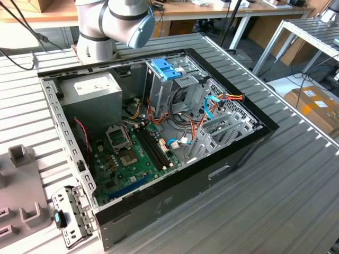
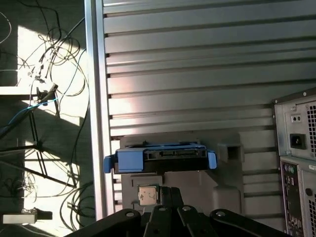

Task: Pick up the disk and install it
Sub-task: 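Reach for the disk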

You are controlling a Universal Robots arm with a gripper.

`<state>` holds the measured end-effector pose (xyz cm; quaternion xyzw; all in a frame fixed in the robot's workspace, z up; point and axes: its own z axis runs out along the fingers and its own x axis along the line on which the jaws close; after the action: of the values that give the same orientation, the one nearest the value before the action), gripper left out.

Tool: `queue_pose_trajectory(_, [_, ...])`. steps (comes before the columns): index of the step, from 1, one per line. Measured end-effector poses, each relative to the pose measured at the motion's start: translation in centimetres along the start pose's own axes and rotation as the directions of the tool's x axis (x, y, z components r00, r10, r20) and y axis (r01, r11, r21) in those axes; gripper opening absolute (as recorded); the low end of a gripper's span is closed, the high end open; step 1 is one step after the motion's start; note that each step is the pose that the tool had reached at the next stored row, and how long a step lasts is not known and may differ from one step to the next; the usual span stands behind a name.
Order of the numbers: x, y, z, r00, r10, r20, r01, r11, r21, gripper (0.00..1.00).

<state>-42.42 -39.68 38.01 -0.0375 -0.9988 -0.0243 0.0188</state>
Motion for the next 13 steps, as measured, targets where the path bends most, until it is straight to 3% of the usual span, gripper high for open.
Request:
queue_pose_trajectory(4, [0.14,0.84,0.08,1.0,0.0,0.0001,0.0,1.0,0.0017,0.11])
queue_pose_trajectory(6, [0.6,1.46,0.18,1.0,0.0,0.0003,0.0,1.0,0.0036,0.11])
queue_pose_trajectory(8, [1.06,1.61,0.25,1.0,0.0,0.0005,0.0,1.0,0.0069,0.11])
queue_pose_trajectory(11, [1.98,1.59,0.43,1.0,0.001,0.0023,-0.001,0.9995,0.0305,0.11])
queue_pose_trajectory(13, [2.29,1.59,0.51,1.0,0.001,0.0029,-0.002,0.9993,0.0367,0.11])
